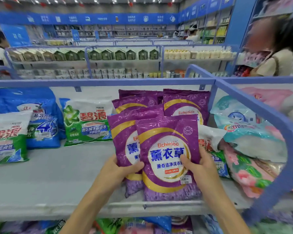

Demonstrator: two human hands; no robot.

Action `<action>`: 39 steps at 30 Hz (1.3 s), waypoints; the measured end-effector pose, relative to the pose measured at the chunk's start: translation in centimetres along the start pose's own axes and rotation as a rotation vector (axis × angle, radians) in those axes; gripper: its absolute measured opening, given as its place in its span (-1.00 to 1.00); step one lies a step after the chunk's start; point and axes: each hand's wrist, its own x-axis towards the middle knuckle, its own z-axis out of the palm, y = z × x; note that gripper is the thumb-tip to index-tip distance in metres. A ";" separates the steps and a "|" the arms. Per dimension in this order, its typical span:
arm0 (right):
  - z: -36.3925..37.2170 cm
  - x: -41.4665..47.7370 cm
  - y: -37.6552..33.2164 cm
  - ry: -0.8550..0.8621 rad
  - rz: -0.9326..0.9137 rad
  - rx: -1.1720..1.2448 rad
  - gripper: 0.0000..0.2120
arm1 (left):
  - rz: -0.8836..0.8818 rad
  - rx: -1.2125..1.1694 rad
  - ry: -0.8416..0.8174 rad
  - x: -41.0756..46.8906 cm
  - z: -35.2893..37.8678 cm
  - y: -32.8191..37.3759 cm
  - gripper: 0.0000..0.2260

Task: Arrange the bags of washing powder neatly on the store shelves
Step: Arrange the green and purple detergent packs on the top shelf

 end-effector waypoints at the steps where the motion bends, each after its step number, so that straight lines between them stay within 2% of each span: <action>1: 0.0 0.0 0.1 0.012 0.005 -0.008 -0.72 | 0.005 -0.004 0.000 0.1 -0.2 -0.1 -0.66; 6: -0.2 -0.5 0.8 0.238 -0.032 -0.059 -0.71 | 0.088 0.072 -0.087 0.8 0.5 -0.7 -0.65; 10: -1.7 -0.7 0.2 0.357 -0.076 -0.081 -0.71 | 0.157 0.171 -0.264 1.4 3.7 0.1 -0.67; 14: -3.1 -1.0 -0.8 0.405 -0.138 -0.046 -0.71 | 0.144 0.145 -0.403 1.8 6.6 1.6 -0.57; 19: -3.2 -2.0 -0.8 0.413 -0.136 -0.038 -0.73 | 0.127 0.097 -0.455 1.5 9.5 0.7 -0.49; 23: -3.1 -1.6 -1.0 0.422 -0.116 -0.117 -0.74 | 0.000 -0.046 -0.434 2.0 10.3 0.7 -0.59; 25: -2.7 -1.7 -1.1 0.430 -0.119 -0.129 -0.75 | 0.022 -0.006 -0.419 1.9 9.8 0.8 -0.61; 27: -2.3 -1.9 -1.2 0.458 -0.152 -0.164 -0.79 | 0.084 0.111 -0.370 2.0 8.3 0.9 -0.56; 28: -2.2 -2.0 -1.3 0.484 -0.169 -0.194 -0.79 | 0.119 0.154 -0.283 2.2 7.3 1.1 -0.55; 32: -1.1 -2.6 -2.0 0.602 -0.226 -0.346 -0.50 | 0.360 0.271 0.372 3.4 1.6 1.8 -0.69; 34: 0.0 -2.8 -2.3 0.632 -0.400 -0.492 -0.43 | 0.390 0.378 0.575 4.5 -1.0 1.6 -0.54; 36: 1.6 -2.6 -2.3 0.601 -0.675 -0.677 -0.54 | 0.312 0.392 0.587 5.1 -2.4 1.7 -0.35; 37: 2.6 -2.4 -2.1 0.544 -0.792 -0.721 -0.61 | 0.264 0.334 0.532 5.2 -2.7 2.0 -0.33; 38: 3.8 -2.1 -2.0 0.447 -0.863 -0.714 -0.65 | 0.232 0.246 0.458 5.2 -2.7 2.3 -0.41; 39: 5.2 -1.8 -1.8 0.328 -0.859 -0.676 -0.64 | 0.210 0.157 0.374 5.3 -2.5 2.6 -0.54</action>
